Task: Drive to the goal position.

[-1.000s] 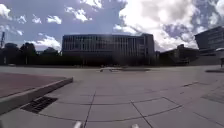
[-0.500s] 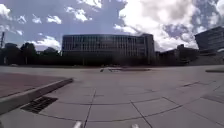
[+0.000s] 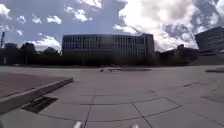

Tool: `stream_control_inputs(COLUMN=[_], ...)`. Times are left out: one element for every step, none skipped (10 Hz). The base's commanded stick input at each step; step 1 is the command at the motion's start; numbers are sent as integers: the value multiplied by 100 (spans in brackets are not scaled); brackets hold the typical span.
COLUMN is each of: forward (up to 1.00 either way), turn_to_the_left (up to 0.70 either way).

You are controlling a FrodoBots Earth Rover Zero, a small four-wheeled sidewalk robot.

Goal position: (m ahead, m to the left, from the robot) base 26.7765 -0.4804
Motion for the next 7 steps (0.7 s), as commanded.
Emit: stream_control_inputs(forward=[6, 6, 6, 6, 6, 5, 5], turn_to_the_left=[0, 0, 0, 0, 0, 0, 0])
